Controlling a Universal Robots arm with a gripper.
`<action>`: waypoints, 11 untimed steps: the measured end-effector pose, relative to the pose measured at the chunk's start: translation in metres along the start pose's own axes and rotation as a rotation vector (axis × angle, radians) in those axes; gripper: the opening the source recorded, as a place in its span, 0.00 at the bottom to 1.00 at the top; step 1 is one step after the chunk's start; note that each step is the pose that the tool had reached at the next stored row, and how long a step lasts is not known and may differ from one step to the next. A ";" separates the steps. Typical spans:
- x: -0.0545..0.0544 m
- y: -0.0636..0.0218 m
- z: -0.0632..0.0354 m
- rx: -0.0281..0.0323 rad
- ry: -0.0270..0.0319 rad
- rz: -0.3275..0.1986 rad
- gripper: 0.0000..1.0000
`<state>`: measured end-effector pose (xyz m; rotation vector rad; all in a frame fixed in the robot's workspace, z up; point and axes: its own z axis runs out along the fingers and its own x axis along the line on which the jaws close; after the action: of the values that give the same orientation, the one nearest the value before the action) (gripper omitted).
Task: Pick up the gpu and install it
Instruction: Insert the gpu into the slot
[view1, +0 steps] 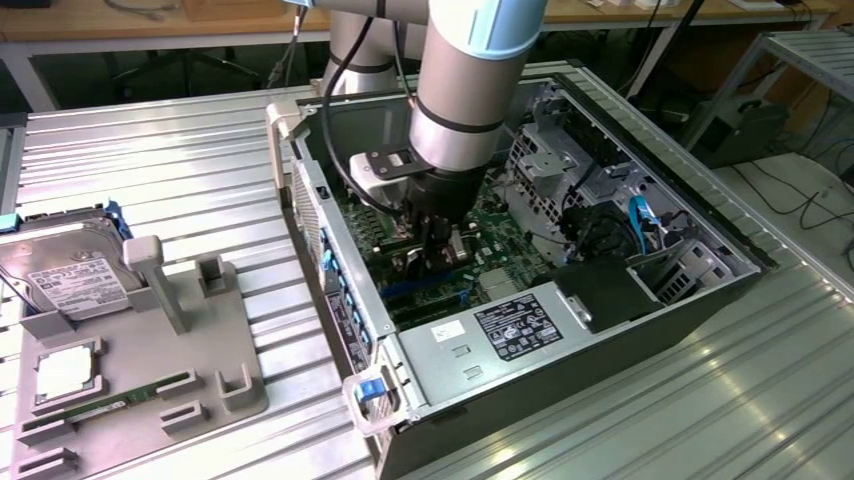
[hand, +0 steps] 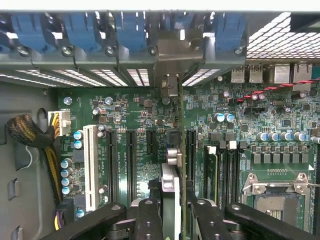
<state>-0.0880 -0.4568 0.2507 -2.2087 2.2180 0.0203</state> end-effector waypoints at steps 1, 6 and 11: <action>0.000 0.0000 0.0000 0.0001 -0.0001 0.000 0.28; 0.001 0.0000 -0.0001 -0.0001 0.0001 0.000 0.28; 0.001 0.0000 0.0010 -0.0001 0.0002 0.000 0.28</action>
<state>-0.0880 -0.4580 0.2497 -2.2087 2.2184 0.0201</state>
